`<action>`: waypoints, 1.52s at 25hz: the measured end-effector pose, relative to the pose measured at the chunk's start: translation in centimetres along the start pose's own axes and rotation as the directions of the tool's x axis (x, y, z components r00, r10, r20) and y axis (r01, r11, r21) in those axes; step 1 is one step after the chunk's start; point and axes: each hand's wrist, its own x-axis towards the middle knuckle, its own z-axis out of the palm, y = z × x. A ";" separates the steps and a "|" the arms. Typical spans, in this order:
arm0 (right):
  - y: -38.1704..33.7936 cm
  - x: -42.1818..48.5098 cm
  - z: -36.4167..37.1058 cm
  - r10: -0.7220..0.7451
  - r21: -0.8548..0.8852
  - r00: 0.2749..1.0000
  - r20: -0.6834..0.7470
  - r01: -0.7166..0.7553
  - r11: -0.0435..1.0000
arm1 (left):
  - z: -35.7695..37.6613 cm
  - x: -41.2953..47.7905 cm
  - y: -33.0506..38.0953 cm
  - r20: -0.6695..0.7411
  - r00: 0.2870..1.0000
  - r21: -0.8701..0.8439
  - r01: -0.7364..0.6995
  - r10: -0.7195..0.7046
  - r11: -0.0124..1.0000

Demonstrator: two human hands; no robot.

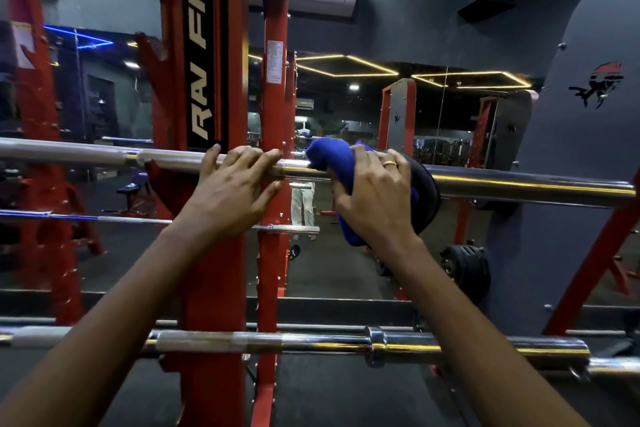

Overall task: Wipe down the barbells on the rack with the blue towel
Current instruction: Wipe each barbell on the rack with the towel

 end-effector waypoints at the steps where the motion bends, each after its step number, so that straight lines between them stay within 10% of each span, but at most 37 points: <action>1: 0.0 -0.4 0.3 0.002 -0.024 1.000 0.003 -0.002 1.000 | -0.2 -0.1 -0.2 -0.005 1.000 -0.007 0.002 -0.002 1.000; 14: -4.3 2.7 2.0 -0.098 0.146 0.995 -0.006 0.098 0.984 | -2.6 -1.0 -3.5 0.058 0.982 0.230 0.164 -0.181 0.959; 25: -3.5 5.4 0.1 0.117 0.139 0.957 0.266 -0.158 0.978 | -1.4 -1.2 -3.6 -0.011 0.977 0.113 0.212 -0.212 0.971; 33: -4.5 5.4 -0.3 0.207 0.071 0.950 0.232 -0.229 0.971 | -1.9 -1.0 -4.6 0.104 0.984 0.074 0.135 -0.142 0.988; 38: -6.6 5.5 0.5 0.367 -0.044 0.921 0.130 -0.364 0.930 | -4.4 -0.2 -7.8 0.261 0.959 0.185 -0.160 0.108 0.970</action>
